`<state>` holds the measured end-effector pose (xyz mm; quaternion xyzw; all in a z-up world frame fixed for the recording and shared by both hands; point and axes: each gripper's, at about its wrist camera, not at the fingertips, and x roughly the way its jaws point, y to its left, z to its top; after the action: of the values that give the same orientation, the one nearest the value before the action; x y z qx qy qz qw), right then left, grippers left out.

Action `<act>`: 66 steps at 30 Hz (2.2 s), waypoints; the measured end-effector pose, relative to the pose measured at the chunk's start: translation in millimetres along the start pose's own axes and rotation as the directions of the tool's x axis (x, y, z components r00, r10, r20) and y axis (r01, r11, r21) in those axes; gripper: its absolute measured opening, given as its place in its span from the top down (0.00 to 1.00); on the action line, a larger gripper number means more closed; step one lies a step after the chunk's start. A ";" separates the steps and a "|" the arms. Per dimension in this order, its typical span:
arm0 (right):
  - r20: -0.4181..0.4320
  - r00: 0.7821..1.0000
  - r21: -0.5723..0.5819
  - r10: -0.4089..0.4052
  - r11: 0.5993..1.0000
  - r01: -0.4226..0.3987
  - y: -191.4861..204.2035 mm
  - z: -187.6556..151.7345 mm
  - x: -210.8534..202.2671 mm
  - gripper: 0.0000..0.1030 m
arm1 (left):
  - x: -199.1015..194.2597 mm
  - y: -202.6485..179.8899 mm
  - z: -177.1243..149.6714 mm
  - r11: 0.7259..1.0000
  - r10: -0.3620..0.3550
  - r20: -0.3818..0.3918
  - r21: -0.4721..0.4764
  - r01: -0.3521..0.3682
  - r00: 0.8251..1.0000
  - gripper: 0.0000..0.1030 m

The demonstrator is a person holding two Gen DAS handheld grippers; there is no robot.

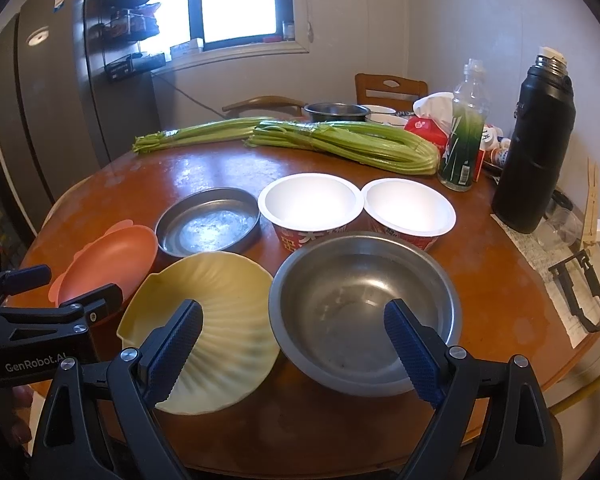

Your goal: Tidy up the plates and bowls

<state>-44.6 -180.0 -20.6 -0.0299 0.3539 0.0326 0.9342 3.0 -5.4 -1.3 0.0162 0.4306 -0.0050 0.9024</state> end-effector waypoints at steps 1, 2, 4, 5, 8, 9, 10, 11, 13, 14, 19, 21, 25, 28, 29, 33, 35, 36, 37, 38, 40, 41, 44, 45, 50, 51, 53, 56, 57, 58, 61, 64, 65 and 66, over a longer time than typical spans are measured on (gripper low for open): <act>0.003 1.000 -0.001 0.002 1.000 -0.002 -0.3 0.1 -0.4 0.10 | 0.1 0.2 0.0 1.000 0.001 0.001 0.000 -0.001 1.000 0.01; 0.005 1.000 -0.005 0.001 1.000 -0.001 1.4 1.0 -1.3 0.10 | 0.0 0.7 -0.1 1.000 0.002 0.003 -0.001 -0.002 1.000 0.01; 0.008 1.000 -0.014 0.000 1.000 0.000 3.7 2.7 -2.4 0.10 | -1.2 2.2 -0.4 1.000 0.003 0.005 -0.001 -0.003 1.000 0.01; 0.009 1.000 -0.018 0.002 1.000 -0.002 5.1 3.6 -2.9 0.10 | -1.7 2.6 -0.1 1.000 0.002 0.007 -0.001 -0.002 1.000 0.01; 0.013 1.000 -0.027 0.011 1.000 -0.010 8.5 6.2 -4.0 0.10 | -3.4 4.3 -0.4 1.000 0.002 0.011 -0.004 -0.002 1.000 0.01; 0.014 1.000 -0.030 0.013 0.999 -0.013 10.0 7.4 -4.1 0.10 | -4.0 5.6 -0.3 1.000 0.002 0.013 -0.006 -0.002 1.000 0.01; 0.015 1.000 -0.033 0.017 0.999 -0.016 11.6 8.5 -4.2 0.10 | -4.9 7.1 -0.1 1.000 0.002 0.015 -0.008 -0.001 1.000 0.01; 0.017 1.000 -0.037 0.024 0.999 -0.024 13.4 9.8 -4.2 0.10 | -5.5 8.8 0.0 1.000 0.003 0.016 -0.011 -0.003 1.000 0.01; 0.018 0.999 -0.040 0.037 0.999 -0.037 17.0 13.4 -3.8 0.10 | -6.5 14.7 0.1 1.000 0.008 0.016 -0.021 -0.008 1.000 0.01; 0.022 0.998 -0.043 0.054 0.998 -0.053 20.0 16.6 -3.5 0.10 | -6.7 18.4 0.3 1.000 0.010 0.015 -0.026 -0.010 1.000 0.01; 0.022 0.993 -0.101 0.116 0.988 -0.113 42.0 32.6 2.7 0.10 | -9.9 55.5 0.6 0.992 0.051 0.015 -0.116 -0.049 0.999 0.01; 0.005 0.988 -0.145 0.152 0.978 -0.150 56.4 40.1 7.3 0.10 | -11.0 71.4 -1.0 0.987 0.063 0.011 -0.151 -0.060 0.998 0.01; -0.042 0.976 -0.187 0.214 0.958 -0.218 78.0 52.9 20.4 0.10 | -7.4 101.9 -10.1 0.971 0.092 -0.020 -0.219 -0.094 0.996 0.01; -0.077 0.972 -0.239 0.224 0.942 -0.236 97.2 59.3 33.6 0.10 | -1.4 123.7 -19.1 0.956 0.097 -0.058 -0.272 -0.110 0.994 0.01; -0.102 0.967 -0.255 0.233 0.934 -0.251 104.1 60.2 39.2 0.10 | 0.1 128.5 -20.5 0.953 0.093 -0.064 -0.282 -0.108 0.994 0.01; -0.200 0.939 -0.242 0.279 0.915 -0.323 122.1 61.3 62.5 0.10 | 9.3 141.7 -28.7 0.944 0.059 -0.097 -0.318 -0.087 0.994 0.01; -0.235 0.927 -0.240 0.291 0.907 -0.345 126.8 60.1 70.7 0.11 | 14.6 142.2 -31.0 0.945 0.036 -0.114 -0.321 -0.071 0.993 0.01; -0.258 0.920 -0.234 0.295 0.905 -0.356 128.4 59.5 76.0 0.11 | 18.2 141.7 -31.2 0.945 0.019 -0.123 -0.321 -0.058 0.992 0.01; -0.269 0.917 -0.233 0.295 0.904 -0.359 130.4 58.7 80.3 0.14 | 21.5 139.9 -30.8 0.946 0.004 -0.131 -0.321 -0.047 0.991 0.01; -0.281 0.911 -0.232 0.300 0.900 -0.368 133.1 57.8 85.2 0.18 | 24.5 138.0 -30.3 0.947 -0.008 -0.138 -0.319 -0.036 0.990 0.01; -0.322 0.891 -0.203 0.322 0.895 -0.397 134.8 56.5 94.9 0.27 | 28.0 134.5 -31.8 0.948 -0.041 -0.148 -0.317 -0.009 0.988 0.01; -0.336 0.881 -0.184 0.333 0.894 -0.408 133.3 55.1 96.9 0.32 | 31.6 132.1 -32.1 0.950 -0.051 -0.158 -0.314 -0.001 0.986 0.01; -0.361 0.875 -0.159 0.324 0.903 -0.400 132.2 52.6 107.8 0.37 | 39.7 127.3 -32.6 0.952 -0.063 -0.177 -0.305 0.006 0.982 0.01; -0.362 0.876 -0.161 0.319 0.904 -0.396 132.3 52.4 110.0 0.38 | 40.8 127.0 -32.9 0.953 -0.068 -0.182 -0.304 0.009 0.981 0.01; -0.381 0.866 -0.160 0.325 0.899 -0.408 134.8 53.5 118.8 0.49 | 47.5 125.7 -28.9 0.951 -0.077 -0.183 -0.309 0.017 0.980 0.03; -0.385 0.864 -0.159 0.325 0.899 -0.408 134.8 53.9 120.5 0.51 | 47.4 126.0 -29.2 0.950 -0.078 -0.182 -0.312 0.018 0.980 0.03; -0.384 0.866 -0.166 0.321 0.898 -0.407 135.9 54.6 123.4 0.53 | 50.5 125.7 -28.0 0.948 -0.084 -0.187 -0.318 0.020 0.979 0.06; -0.381 0.869 -0.170 0.316 0.900 -0.402 134.7 54.7 124.3 0.58 | 55.3 122.3 -26.2 0.951 -0.073 -0.192 -0.308 0.011 0.979 0.10; -0.380 0.868 -0.170 0.319 0.898 -0.405 134.5 54.6 123.7 0.59 | 56.7 121.1 -25.6 0.952 -0.069 -0.195 -0.305 0.007 0.978 0.13; -0.381 0.867 -0.169 0.320 0.898 -0.406 133.6 54.3 124.0 0.59 | 57.1 119.8 -25.3 0.954 -0.061 -0.193 -0.298 0.000 0.979 0.16; -0.384 0.867 -0.175 0.319 0.897 -0.407 133.5 52.8 125.2 0.60 | 57.9 115.7 -22.8 0.958 -0.062 -0.189 -0.288 0.005 0.980 0.22; -0.382 0.869 -0.184 0.316 0.895 -0.406 134.1 51.5 124.2 0.61 | 59.7 113.0 -20.0 0.960 -0.066 -0.187 -0.280 0.011 0.980 0.28; -0.381 0.867 -0.185 0.322 0.892 -0.412 134.6 51.4 123.4 0.61 | 59.5 112.5 -19.5 0.961 -0.067 -0.185 -0.278 0.013 0.981 0.31; -0.381 0.864 -0.186 0.328 0.889 -0.419 135.4 51.3 122.6 0.62 | 59.1 112.6 -18.5 0.961 -0.063 -0.184 -0.276 0.010 0.981 0.31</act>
<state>69.7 -36.3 -68.0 -0.0889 0.5010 0.2554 0.8221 28.4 108.1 -56.1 -0.1162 0.5118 0.0395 0.8503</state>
